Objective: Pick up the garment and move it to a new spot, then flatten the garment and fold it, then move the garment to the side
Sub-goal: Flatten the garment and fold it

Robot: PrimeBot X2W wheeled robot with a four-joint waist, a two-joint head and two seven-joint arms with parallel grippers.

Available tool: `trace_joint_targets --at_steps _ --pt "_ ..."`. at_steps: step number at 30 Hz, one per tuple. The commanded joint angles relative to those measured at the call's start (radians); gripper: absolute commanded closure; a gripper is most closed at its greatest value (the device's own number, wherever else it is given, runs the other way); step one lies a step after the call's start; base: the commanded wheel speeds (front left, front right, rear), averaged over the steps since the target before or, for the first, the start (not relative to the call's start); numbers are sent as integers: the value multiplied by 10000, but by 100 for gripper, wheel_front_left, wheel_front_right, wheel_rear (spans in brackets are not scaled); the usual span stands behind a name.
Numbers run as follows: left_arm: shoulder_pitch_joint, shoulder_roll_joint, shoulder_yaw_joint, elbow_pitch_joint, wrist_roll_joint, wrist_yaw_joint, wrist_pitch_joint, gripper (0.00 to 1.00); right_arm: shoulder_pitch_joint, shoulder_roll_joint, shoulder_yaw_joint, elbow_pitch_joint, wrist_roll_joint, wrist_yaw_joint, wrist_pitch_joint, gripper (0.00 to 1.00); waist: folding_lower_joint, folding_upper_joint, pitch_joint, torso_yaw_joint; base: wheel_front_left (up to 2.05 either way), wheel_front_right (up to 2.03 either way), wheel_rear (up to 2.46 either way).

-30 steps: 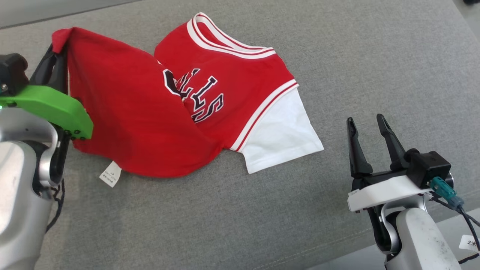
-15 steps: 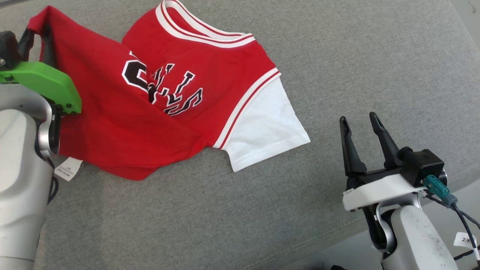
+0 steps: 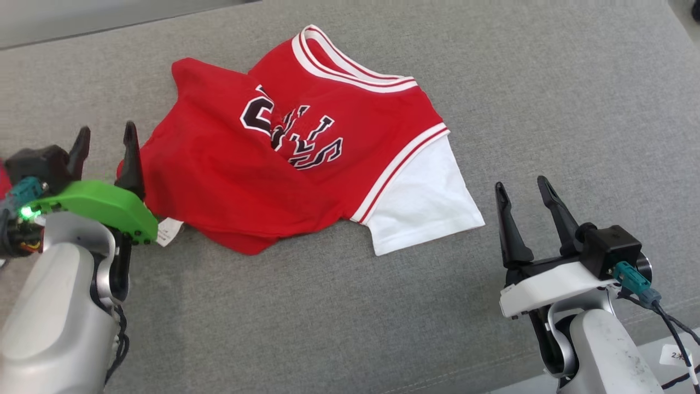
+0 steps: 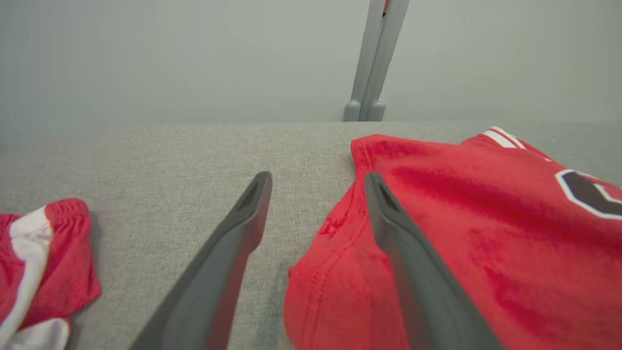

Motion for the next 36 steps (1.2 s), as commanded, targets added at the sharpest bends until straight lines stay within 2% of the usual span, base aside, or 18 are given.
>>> trace_joint_targets --at_steps 1,6,10,15,20,21,22,23,27,36 --pt "332 21 33 -144 -197 -93 176 0 136 -23 40 -45 -13 -17 53 0 0 0 -407 375 0 0 0" --pt "1033 -17 87 -330 -811 -173 1029 0 176 -24 10 -196 -10 -17 98 0 0 0 -324 287 0 0 0" --pt "1263 -88 155 -293 -1329 -491 1450 0 146 -23 -55 -273 -39 -17 123 0 0 0 -145 108 0 0 0" --pt "974 18 288 41 -1617 -851 1469 0 75 -19 -92 -314 -27 -17 84 0 0 0 69 -87 0 0 0" --pt "688 170 303 491 -1508 -814 1424 0 21 -21 -70 -307 24 -17 47 0 0 0 160 -223 0 0 0" --pt "665 175 267 579 -1481 -755 1471 33 18 -21 -79 -291 34 -17 36 0 0 0 156 -240 0 0 0" --pt "638 172 246 600 -1459 -735 1473 91 23 -21 -97 -281 32 -18 26 0 0 0 154 -246 0 0 0" --pt "627 136 218 609 -1507 -787 1538 100 35 -21 -126 -267 32 -18 13 0 0 0 150 -241 0 0 0" --pt "643 99 17 627 -1613 -1114 1779 100 98 -18 -214 -250 15 -18 2 0 0 0 117 -114 0 0 0" --pt "607 162 -68 709 -1522 -1027 1678 100 26 -23 -131 -242 34 -18 12 0 0 0 52 146 0 0 0"
